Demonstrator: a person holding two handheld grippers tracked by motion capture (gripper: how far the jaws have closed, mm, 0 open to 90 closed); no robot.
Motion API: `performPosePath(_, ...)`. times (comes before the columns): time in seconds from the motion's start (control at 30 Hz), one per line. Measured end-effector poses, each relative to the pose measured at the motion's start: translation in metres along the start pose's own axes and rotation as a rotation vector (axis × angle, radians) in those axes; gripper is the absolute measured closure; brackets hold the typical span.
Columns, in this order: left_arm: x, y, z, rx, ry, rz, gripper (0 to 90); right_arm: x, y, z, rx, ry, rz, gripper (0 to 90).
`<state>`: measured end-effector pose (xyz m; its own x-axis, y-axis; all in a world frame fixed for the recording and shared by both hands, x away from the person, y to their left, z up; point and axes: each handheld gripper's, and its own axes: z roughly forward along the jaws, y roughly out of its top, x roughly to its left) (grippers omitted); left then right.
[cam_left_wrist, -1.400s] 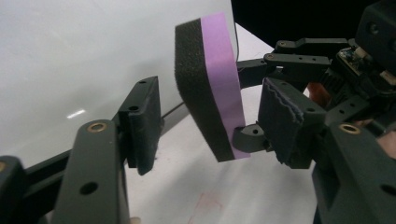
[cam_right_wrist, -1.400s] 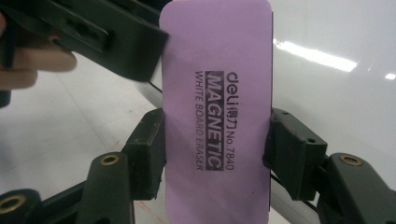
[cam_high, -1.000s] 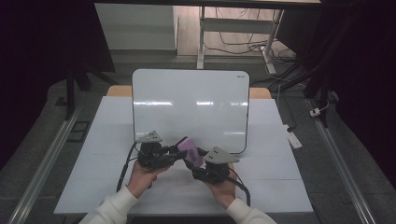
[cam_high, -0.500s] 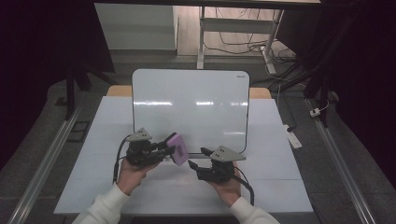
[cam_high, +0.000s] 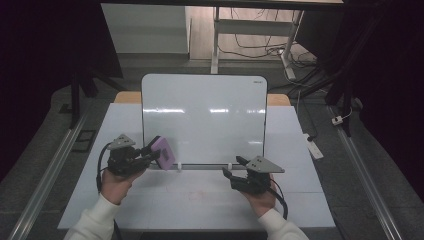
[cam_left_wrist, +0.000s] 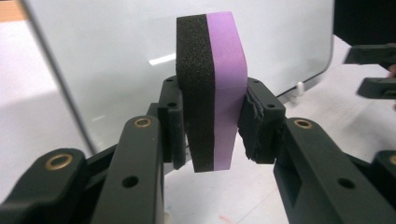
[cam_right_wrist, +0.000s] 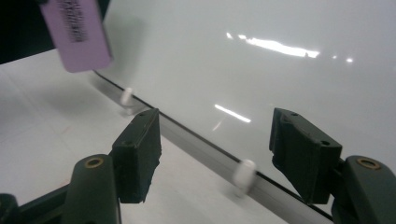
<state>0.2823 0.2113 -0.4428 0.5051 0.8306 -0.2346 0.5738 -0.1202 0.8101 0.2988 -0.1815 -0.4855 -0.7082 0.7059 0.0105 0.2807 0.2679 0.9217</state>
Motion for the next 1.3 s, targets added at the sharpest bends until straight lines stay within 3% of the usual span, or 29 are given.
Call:
performPosePath(0.3, 0.015, 0.0, -0.008, 0.018, 0.101, -0.027, 63.2, -0.018, -0.005, -0.017, -0.015, -0.062, 0.025, 33.8)
performPosePath(0.43, 0.018, 0.003, -0.001, 0.025, 0.106, -0.044, 63.2, -0.023, -0.008, -0.022, -0.006, -0.082, 0.029, 33.8)
performPosePath(0.8, 0.008, 0.022, 0.026, -0.003, 0.135, -0.001, 63.1, -0.033, -0.017, -0.037, 0.019, -0.117, 0.025, 33.8)
performPosePath(1.3, -0.005, 0.02, 0.05, -0.002, 0.173, 0.057, 60.0, -0.046, -0.025, -0.049, 0.03, -0.151, 0.049, 33.7)
